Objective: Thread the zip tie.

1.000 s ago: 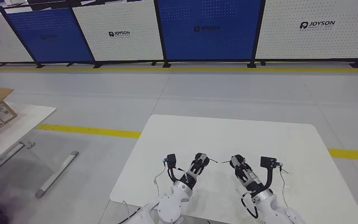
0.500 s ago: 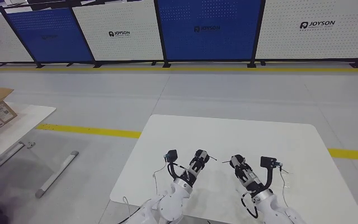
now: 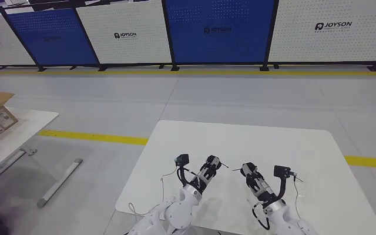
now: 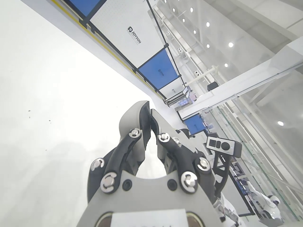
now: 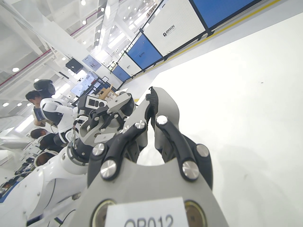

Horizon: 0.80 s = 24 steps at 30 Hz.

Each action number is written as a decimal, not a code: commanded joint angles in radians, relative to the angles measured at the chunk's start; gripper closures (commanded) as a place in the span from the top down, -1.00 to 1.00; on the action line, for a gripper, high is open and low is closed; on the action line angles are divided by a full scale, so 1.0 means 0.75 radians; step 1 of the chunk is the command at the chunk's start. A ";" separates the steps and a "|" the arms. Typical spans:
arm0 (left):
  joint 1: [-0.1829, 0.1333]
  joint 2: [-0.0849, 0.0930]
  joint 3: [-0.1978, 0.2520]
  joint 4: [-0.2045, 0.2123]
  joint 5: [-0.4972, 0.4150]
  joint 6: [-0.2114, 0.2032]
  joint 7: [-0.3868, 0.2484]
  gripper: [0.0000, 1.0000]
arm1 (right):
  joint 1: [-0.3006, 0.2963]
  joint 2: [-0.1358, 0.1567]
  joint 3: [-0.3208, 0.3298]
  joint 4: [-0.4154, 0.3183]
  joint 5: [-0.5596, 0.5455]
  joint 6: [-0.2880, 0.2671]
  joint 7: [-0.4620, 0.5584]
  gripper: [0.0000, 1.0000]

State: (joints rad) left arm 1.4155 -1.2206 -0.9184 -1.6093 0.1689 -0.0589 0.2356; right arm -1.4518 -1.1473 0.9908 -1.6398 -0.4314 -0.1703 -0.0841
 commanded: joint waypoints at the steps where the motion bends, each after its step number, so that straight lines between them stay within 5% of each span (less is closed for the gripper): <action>1: 0.000 0.000 0.000 0.000 0.000 0.000 0.000 -1.00 | 0.005 -0.014 -0.028 0.026 -0.007 -0.009 -0.080 -1.00; 11: 0.000 0.000 0.000 0.000 0.000 0.000 0.000 -1.00 | 0.010 -0.026 -0.045 0.049 -0.020 0.005 -0.142 -1.00; 24: 0.000 0.000 0.000 0.000 0.000 0.000 0.000 -1.00 | 0.023 -0.038 -0.011 0.090 0.118 -0.035 -0.016 -1.00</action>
State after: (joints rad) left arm 1.4155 -1.2206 -0.9184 -1.6093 0.1689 -0.0589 0.2355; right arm -1.4343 -1.1757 0.9826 -1.5717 -0.3426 -0.1967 -0.0956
